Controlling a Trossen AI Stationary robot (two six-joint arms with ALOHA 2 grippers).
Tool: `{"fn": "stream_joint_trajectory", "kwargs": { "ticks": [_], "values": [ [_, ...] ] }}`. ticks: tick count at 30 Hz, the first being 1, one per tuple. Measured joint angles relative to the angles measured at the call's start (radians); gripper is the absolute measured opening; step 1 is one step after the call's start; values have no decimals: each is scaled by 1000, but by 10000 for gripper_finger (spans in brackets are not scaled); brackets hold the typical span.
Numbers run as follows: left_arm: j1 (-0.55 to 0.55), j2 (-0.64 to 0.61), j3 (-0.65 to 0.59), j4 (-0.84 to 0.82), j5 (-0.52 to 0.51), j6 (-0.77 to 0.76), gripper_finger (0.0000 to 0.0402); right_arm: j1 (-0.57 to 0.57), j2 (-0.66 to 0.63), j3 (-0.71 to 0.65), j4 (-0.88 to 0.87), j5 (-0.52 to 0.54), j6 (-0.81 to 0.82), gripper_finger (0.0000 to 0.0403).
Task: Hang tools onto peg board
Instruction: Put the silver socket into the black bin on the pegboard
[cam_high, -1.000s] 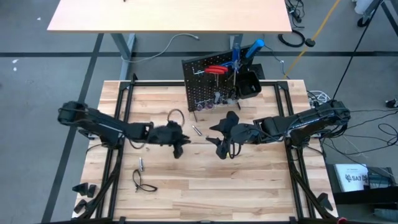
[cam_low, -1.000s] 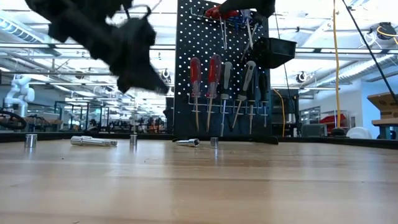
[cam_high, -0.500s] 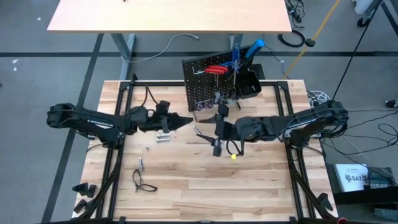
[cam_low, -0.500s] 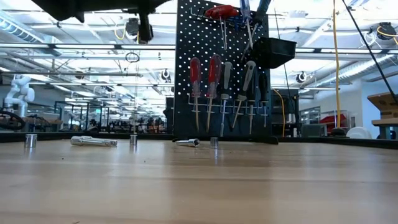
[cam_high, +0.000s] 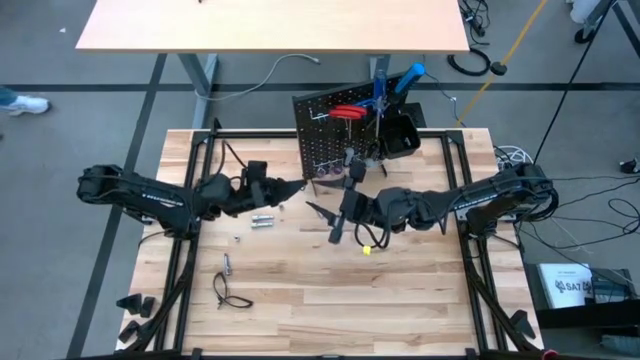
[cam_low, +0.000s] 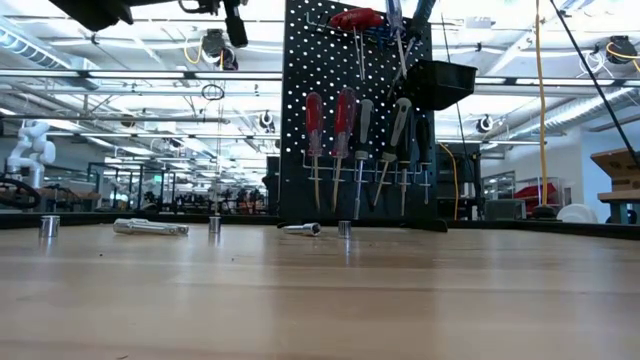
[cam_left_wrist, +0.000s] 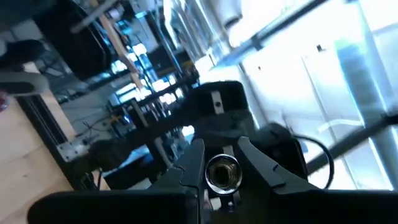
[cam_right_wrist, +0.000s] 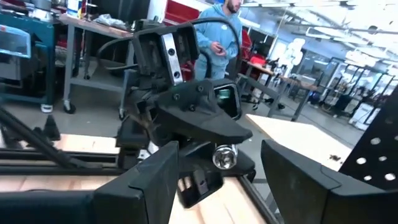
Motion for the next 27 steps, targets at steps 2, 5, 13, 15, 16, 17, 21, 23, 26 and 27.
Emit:
{"fn": "stream_joint_trajectory", "kwargs": {
  "ticks": [2, 5, 13, 15, 16, 17, 21, 23, 26, 27],
  "values": [
    [-5, 0, 0, 0, -38, -24, 59, -5, 0, 0, 10, 3, -10, 219],
    [-4, 0, 3, -2, -69, -45, 59, -16, 7, 0, 9, 3, 3, 219],
    [-4, 40, 52, 1, -79, -50, 59, -28, 22, 0, 21, 2, 46, 219],
    [-4, 59, 67, -1, -63, -50, 59, -28, 23, 0, 32, 0, 46, 219],
    [-4, 67, 73, 1, -59, -52, 59, -28, 23, 0, 40, 1, 46, 219],
    [-4, 72, 76, 3, -57, -52, 59, -28, 24, 0, 44, 5, 46, 218],
    [-4, 89, 96, 2, -33, -52, 59, -28, 26, 0, 49, 9, 46, 203],
    [-4, 93, 108, -7, -24, -52, 59, -29, 26, 0, 48, 6, 46, 192],
    [-2, 109, 127, -4, -13, -52, 59, -33, 24, 0, 55, 14, 45, 173],
    [-2, 116, 132, -4, -6, -52, 59, -35, 24, 0, 54, 17, 45, 166]
  ]
}}
